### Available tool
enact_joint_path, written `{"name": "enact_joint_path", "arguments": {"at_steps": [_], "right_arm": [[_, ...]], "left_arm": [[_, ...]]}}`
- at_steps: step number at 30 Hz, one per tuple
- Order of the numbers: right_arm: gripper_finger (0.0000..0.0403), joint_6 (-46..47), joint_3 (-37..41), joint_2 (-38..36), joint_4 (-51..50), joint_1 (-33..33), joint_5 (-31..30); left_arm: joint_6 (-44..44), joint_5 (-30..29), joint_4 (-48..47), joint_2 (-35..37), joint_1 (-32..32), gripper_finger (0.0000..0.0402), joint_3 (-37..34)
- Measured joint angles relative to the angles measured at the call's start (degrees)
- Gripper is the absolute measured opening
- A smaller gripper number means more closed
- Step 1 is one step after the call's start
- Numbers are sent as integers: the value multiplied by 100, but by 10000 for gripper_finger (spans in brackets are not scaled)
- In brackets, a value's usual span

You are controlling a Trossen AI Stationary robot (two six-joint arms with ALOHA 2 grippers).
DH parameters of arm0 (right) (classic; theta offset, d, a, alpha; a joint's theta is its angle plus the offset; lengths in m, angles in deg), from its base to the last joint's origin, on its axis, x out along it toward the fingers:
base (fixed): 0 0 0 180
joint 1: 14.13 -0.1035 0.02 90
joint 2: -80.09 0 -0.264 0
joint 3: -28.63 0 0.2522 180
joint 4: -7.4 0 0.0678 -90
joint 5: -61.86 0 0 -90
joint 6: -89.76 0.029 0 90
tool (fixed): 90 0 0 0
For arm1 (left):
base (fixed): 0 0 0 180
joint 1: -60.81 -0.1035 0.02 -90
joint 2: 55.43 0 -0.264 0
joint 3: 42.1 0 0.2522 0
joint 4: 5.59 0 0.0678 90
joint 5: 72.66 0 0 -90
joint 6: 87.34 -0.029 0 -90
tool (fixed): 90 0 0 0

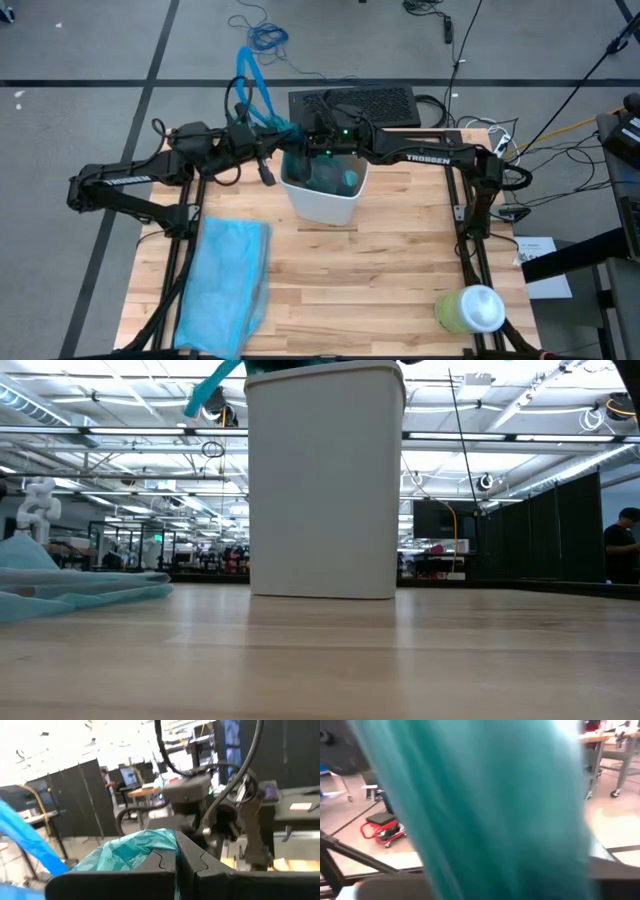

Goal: Place trash/remove bag and relplace
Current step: Remove the trash bag from the trash bin

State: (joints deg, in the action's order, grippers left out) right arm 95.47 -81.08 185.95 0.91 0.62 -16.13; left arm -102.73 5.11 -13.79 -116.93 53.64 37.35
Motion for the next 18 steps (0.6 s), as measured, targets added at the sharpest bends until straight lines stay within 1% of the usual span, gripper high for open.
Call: {"name": "enact_joint_path", "arguments": {"at_steps": [1,4,7,12,16,18], "right_arm": [[17,-24,-2,-6,9,0,-6],[5,-46,-2,-40,-13,15,-8],[1,-61,-3,-122,-34,66,-29],[0,-166,-232,-291,-207,186,-203],[0,-332,-669,-299,-473,219,-206],[0,-491,-955,-299,-631,221,-339]], "left_arm": [[3,29,52,0,1,0,0],[4,33,117,0,6,0,0],[-1,33,84,61,6,7,0],[-94,35,178,370,6,45,0],[-154,34,195,673,6,83,2],[-149,35,147,801,8,100,2]]}}
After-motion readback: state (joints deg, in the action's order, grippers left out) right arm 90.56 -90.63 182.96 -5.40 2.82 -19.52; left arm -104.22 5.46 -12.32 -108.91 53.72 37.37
